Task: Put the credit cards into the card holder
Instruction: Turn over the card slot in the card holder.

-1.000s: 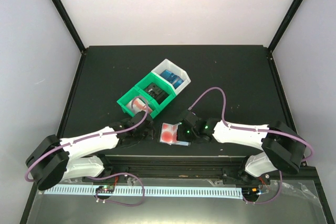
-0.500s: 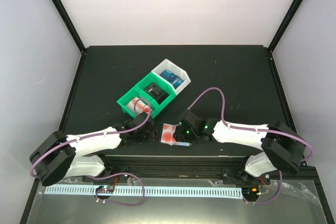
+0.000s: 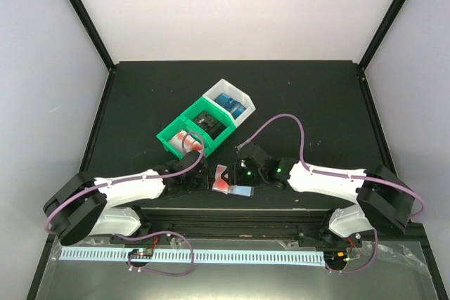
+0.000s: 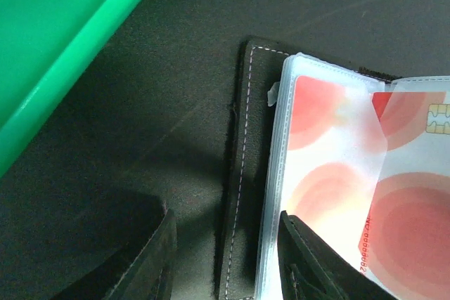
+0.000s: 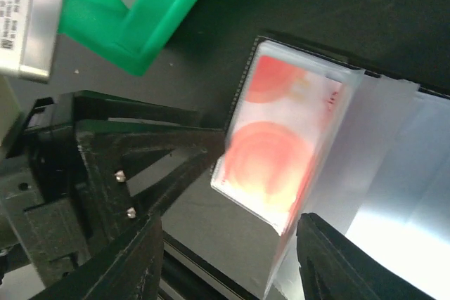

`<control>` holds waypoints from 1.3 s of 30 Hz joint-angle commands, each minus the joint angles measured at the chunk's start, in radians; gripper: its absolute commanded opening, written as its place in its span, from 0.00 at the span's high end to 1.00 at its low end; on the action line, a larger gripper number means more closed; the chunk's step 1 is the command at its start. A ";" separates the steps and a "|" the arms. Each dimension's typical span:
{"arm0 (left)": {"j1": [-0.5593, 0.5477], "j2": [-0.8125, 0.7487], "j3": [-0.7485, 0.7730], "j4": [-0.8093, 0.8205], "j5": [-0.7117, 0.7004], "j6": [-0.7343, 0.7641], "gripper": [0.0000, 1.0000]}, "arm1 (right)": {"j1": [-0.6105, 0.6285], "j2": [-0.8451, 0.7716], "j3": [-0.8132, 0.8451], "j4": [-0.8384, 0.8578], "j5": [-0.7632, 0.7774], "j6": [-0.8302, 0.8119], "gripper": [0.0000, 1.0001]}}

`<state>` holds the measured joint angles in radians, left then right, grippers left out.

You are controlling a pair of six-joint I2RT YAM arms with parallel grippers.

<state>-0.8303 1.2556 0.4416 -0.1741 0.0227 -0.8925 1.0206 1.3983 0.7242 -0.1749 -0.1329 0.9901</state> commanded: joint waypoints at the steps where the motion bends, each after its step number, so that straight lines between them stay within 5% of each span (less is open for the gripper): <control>1: 0.005 0.019 0.008 0.008 0.027 0.010 0.58 | 0.003 0.007 0.012 0.063 -0.030 -0.034 0.46; 12: 0.005 0.032 0.003 -0.024 -0.003 -0.001 0.59 | 0.003 0.117 0.015 0.209 -0.117 -0.047 0.45; 20: 0.006 -0.133 0.002 -0.136 -0.139 -0.037 0.64 | 0.003 0.077 0.004 0.260 -0.099 -0.071 0.45; 26: 0.008 -0.267 0.033 -0.193 -0.165 0.022 0.59 | 0.003 -0.069 -0.006 0.099 0.086 -0.097 0.45; 32: 0.010 -0.283 0.051 -0.100 -0.015 0.125 0.53 | 0.001 -0.181 -0.022 -0.120 0.323 -0.086 0.44; 39: 0.010 -0.185 0.052 0.033 0.130 0.152 0.53 | -0.002 -0.161 -0.051 -0.206 0.246 -0.058 0.47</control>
<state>-0.8249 1.0233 0.4572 -0.2398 0.0441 -0.7826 1.0203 1.2251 0.7132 -0.3176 0.1162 0.9211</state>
